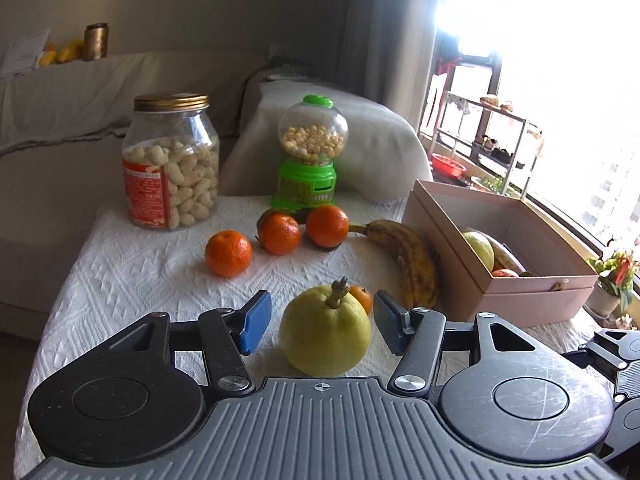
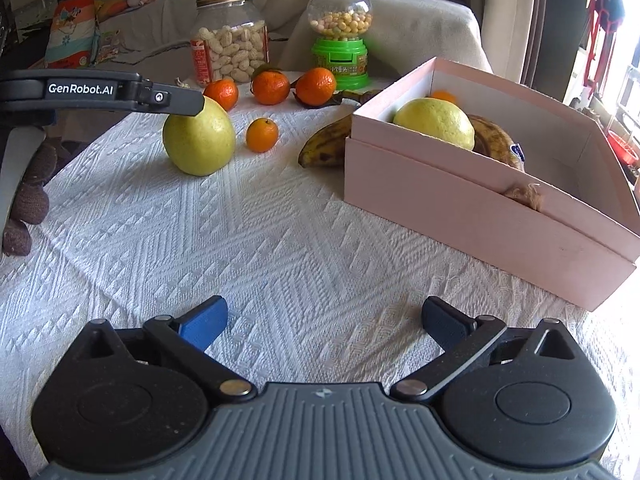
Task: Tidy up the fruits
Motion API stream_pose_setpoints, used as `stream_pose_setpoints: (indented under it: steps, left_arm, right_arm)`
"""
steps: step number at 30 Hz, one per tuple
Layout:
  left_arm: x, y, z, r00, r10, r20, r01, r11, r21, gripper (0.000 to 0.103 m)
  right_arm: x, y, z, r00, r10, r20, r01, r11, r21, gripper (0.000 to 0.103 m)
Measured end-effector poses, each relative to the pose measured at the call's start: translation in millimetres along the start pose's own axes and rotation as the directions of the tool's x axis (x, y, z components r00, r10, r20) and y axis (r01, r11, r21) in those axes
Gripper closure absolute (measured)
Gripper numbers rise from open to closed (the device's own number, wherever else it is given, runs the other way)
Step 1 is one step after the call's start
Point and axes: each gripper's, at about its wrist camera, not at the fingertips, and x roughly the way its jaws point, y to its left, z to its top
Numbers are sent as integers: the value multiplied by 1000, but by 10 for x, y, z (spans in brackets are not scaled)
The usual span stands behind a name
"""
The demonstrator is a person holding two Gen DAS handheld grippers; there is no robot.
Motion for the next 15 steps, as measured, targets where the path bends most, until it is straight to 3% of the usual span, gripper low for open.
stream_pose_setpoints:
  steps: [2,3,4,5,8,10,15]
  left_arm:
    - [-60,85,-28,1000,-20,8,21,999,-27,41]
    - [-86,119,-43,1000,-28,11,28,999,-34,41]
    - [-123,163,-60,999,-33,17,34,998,-43,41]
    - [-144,195,-73,999,-36,21,37,998,-49,41]
    - [-205,307,-102,999,-45,31,47,996,-79,41]
    - [-237,348,-118,998,-51,37,54,995,-86,41]
    - [-332,401,-140,998,-52,43,56,995,-79,41]
  right_arm:
    - [13,9,73,999,10,-49,-11,1000,-20,5]
    - [1,11,117,998,15,-67,-16,1000,-22,11]
    - [-49,28,182,998,8,-64,-11,999,-32,24]
    - [-116,64,249,999,-4,-43,1,998,-55,28]
    - [-341,209,555,996,-54,67,62,991,-117,28]
    - [-389,254,822,994,-56,98,67,991,-114,29]
    - [-51,165,1684,999,-26,31,28,998,-56,40]
